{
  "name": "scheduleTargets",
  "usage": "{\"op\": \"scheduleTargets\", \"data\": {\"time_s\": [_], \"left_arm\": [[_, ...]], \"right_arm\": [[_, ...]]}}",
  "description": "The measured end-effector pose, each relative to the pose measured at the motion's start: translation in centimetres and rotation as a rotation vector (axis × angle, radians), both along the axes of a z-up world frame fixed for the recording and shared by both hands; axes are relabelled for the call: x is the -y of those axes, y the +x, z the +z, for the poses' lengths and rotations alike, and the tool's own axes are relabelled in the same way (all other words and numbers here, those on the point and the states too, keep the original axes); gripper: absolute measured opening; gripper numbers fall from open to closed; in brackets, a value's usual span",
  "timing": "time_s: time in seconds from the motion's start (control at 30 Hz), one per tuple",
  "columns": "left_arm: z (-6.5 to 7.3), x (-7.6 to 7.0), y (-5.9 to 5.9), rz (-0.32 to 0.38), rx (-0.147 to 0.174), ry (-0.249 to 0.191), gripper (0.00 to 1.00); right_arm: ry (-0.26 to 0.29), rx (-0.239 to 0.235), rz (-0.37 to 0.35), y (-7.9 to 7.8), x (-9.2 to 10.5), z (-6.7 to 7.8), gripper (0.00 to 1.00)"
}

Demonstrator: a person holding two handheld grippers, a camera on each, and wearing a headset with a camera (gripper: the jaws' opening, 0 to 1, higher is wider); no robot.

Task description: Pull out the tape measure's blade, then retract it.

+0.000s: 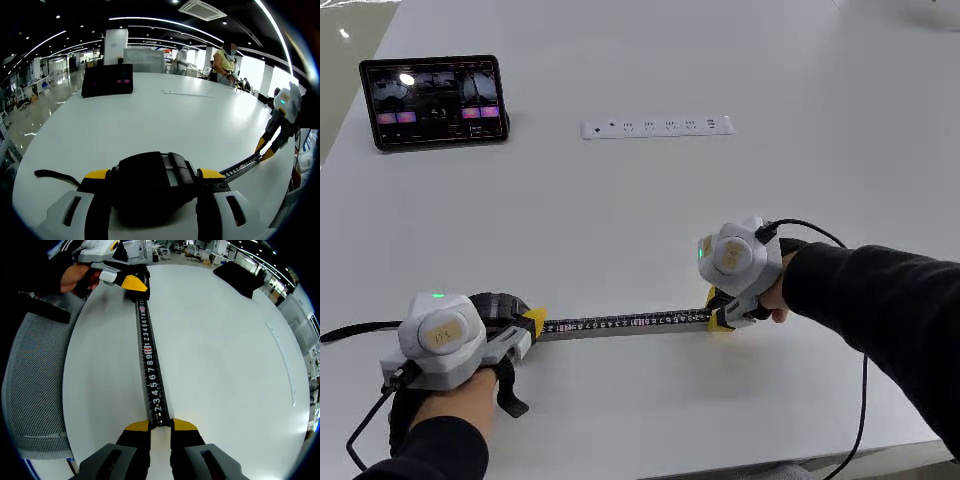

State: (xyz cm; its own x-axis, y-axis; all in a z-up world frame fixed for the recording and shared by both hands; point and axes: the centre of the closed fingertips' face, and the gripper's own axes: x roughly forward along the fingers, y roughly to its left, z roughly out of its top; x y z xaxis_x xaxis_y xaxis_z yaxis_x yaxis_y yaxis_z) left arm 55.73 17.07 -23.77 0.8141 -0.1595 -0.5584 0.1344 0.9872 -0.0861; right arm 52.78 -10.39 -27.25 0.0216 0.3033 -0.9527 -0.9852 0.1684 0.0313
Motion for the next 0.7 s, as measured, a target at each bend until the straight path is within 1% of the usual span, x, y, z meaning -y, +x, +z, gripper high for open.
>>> {"op": "scheduleTargets", "data": {"time_s": [0.07,0.1,0.13,0.23,0.43,0.57,0.7], "left_arm": [[-0.07,-0.06,0.18,-0.005,-0.014,-0.001,0.64],[-0.17,-0.09,0.18,-0.004,-0.029,0.000,0.64],[-0.21,-0.08,0.19,-0.004,-0.034,0.002,0.64],[-0.20,-0.09,0.05,-0.002,-0.038,0.002,0.64],[-0.16,-0.09,0.06,-0.005,-0.034,-0.005,0.64],[-0.21,-0.07,0.04,-0.008,-0.036,-0.013,0.64],[-0.30,-0.12,0.06,-0.013,-0.048,-0.017,0.65]], "right_arm": [[-0.003,0.000,-0.005,0.04,-0.09,0.00,0.11],[-0.007,-0.001,-0.008,0.04,-0.08,0.01,0.11],[-0.008,-0.001,-0.006,0.04,-0.11,-0.01,0.11],[-0.004,-0.001,-0.011,0.03,-0.15,0.02,0.11],[0.006,0.007,-0.007,-0.02,-0.22,0.07,0.11],[0.003,0.010,-0.007,-0.02,-0.35,0.07,0.11],[-0.006,0.006,-0.012,0.11,-0.51,0.05,0.11]]}}
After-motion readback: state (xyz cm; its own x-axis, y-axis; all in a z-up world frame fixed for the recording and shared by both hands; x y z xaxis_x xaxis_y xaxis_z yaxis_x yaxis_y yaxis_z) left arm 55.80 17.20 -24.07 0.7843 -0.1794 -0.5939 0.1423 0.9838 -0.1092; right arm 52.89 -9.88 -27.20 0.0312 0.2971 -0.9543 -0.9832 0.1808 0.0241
